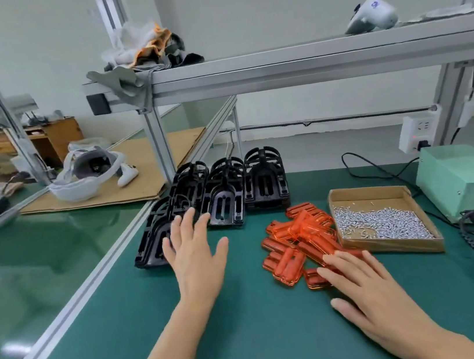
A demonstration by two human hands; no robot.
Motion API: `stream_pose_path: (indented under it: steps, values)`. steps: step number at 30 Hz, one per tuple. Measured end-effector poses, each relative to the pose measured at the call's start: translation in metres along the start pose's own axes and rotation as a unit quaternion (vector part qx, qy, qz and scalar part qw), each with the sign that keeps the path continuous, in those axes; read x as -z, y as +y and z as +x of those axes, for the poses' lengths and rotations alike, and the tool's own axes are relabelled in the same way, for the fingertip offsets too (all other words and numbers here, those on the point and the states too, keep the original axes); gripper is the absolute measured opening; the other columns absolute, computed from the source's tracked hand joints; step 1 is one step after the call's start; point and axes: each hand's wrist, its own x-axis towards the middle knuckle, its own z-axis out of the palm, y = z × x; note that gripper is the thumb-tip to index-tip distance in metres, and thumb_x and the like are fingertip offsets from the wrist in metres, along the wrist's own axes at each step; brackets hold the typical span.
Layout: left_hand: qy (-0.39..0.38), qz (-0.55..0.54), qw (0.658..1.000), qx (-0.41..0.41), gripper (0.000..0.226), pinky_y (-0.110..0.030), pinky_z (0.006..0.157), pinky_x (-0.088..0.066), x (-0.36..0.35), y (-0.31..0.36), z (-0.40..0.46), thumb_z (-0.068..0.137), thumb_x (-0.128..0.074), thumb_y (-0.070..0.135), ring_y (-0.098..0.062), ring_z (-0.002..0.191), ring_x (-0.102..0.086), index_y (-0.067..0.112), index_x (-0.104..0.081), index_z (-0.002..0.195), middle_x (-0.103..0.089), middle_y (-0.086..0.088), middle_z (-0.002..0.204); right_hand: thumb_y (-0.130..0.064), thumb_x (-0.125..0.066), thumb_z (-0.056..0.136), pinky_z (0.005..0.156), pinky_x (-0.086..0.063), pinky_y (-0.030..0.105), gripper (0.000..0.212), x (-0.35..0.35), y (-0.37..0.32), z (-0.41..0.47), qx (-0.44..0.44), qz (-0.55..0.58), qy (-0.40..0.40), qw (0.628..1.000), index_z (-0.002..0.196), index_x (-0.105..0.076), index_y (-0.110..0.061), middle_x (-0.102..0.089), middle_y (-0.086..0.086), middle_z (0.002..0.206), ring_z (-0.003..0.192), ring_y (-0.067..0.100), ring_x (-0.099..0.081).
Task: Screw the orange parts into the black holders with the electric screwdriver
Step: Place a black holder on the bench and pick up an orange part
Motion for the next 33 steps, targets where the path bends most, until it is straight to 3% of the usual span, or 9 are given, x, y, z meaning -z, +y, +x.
stream_pose_path:
  steps: [5, 9, 13, 18, 22, 24, 27, 30, 33]
  values:
    - [-0.060, 0.036, 0.978, 0.197, 0.101, -0.050, 0.116, 0.000, 0.022, -0.046, 0.047, 0.075, -0.060, 0.067, -0.024, 0.146, 0.004, 0.022, -0.012, 0.151, -0.003, -0.004, 0.160, -0.051, -0.011, 0.102, 0.108, -0.019, 0.038, 0.067, -0.001, -0.001, -0.001, -0.018, 0.003, 0.008, 1.000, 0.121, -0.068, -0.023, -0.061, -0.002, 0.131, 0.128, 0.014, -0.040]
    - [-0.153, 0.032, 0.948, 0.278, 0.121, -0.052, 0.114, -0.008, 0.021, -0.066, 0.063, 0.065, -0.068, 0.071, -0.029, 0.145, -0.005, 0.020, -0.001, 0.152, -0.007, -0.006, 0.159, -0.048, -0.010, 0.103, 0.109, -0.016, 0.034, 0.067, -0.002, 0.000, 0.003, -0.021, -0.007, 0.003, 1.000, 0.115, -0.071, -0.024, -0.064, -0.001, 0.126, 0.125, 0.015, -0.042]
    - [-0.156, 0.047, 0.944, 0.286, 0.122, -0.051, 0.111, -0.017, 0.012, -0.074, 0.066, 0.063, -0.074, 0.064, -0.031, 0.142, -0.019, 0.018, -0.003, 0.151, -0.018, -0.010, 0.156, -0.045, -0.009, 0.104, 0.110, -0.015, 0.033, 0.065, -0.001, 0.001, 0.007, -0.022, -0.015, -0.014, 1.000, 0.116, -0.070, -0.027, -0.063, -0.004, 0.128, 0.127, 0.015, -0.044]
    - [-0.050, 0.050, 0.961, 0.269, 0.115, -0.049, 0.108, -0.020, 0.022, -0.061, 0.064, 0.063, -0.076, 0.054, -0.034, 0.137, -0.025, 0.017, -0.009, 0.149, -0.030, -0.017, 0.148, -0.048, -0.012, 0.102, 0.111, -0.016, 0.036, 0.062, 0.008, -0.002, 0.006, -0.037, 0.006, -0.020, 0.999, 0.123, -0.066, -0.027, -0.058, -0.004, 0.134, 0.130, 0.013, -0.042]
    - [-0.014, -0.081, 0.976, 0.203, 0.115, -0.049, 0.110, -0.019, 0.038, -0.023, 0.043, 0.061, -0.079, 0.052, -0.030, 0.137, -0.024, 0.023, -0.012, 0.150, -0.030, -0.011, 0.148, -0.045, -0.033, 0.099, 0.116, -0.016, 0.033, 0.044, 0.024, -0.016, 0.006, -0.069, 0.109, 0.024, 0.991, 0.135, -0.054, -0.029, -0.042, -0.014, 0.145, 0.138, 0.003, -0.029]
    - [-0.092, -0.311, 0.924, 0.202, 0.121, -0.040, 0.108, -0.028, 0.043, 0.011, 0.014, 0.047, -0.081, 0.053, -0.020, 0.132, -0.037, 0.031, -0.019, 0.149, -0.039, 0.000, 0.144, -0.046, -0.038, 0.101, 0.117, -0.014, 0.023, 0.038, 0.035, -0.030, 0.009, -0.103, 0.217, 0.024, 0.970, 0.137, -0.045, -0.037, -0.032, -0.025, 0.146, 0.138, -0.008, -0.021]
    - [-0.251, -0.571, 0.749, 0.224, 0.113, -0.029, 0.089, -0.038, 0.037, 0.056, -0.043, 0.038, -0.077, 0.048, -0.009, 0.106, -0.060, 0.029, -0.036, 0.141, -0.064, 0.005, 0.118, -0.048, -0.049, 0.094, 0.110, -0.015, 0.006, 0.042, 0.048, -0.056, 0.013, -0.141, 0.403, -0.007, 0.905, 0.133, -0.035, -0.051, -0.027, -0.038, 0.144, 0.135, -0.018, -0.017]
    - [-0.348, -0.644, 0.635, 0.245, 0.089, -0.036, 0.087, -0.042, 0.019, 0.076, -0.081, 0.052, -0.077, 0.036, -0.019, 0.100, -0.061, 0.017, -0.049, 0.135, -0.067, -0.007, 0.116, -0.041, -0.057, 0.091, 0.112, -0.025, 0.014, 0.056, 0.052, -0.071, 0.008, -0.162, 0.563, -0.040, 0.809, 0.141, -0.034, -0.040, -0.034, -0.033, 0.145, 0.136, -0.013, -0.026]
    - [-0.379, -0.673, 0.594, 0.225, 0.083, -0.046, 0.095, -0.039, 0.016, 0.081, -0.096, 0.057, -0.076, 0.027, -0.029, 0.106, -0.056, 0.013, -0.051, 0.134, -0.059, -0.021, 0.122, -0.054, -0.063, 0.080, 0.108, -0.038, 0.023, 0.075, 0.057, -0.067, -0.003, -0.180, 0.632, -0.068, 0.751, 0.145, -0.030, -0.035, -0.040, -0.019, 0.147, 0.135, -0.006, -0.035]
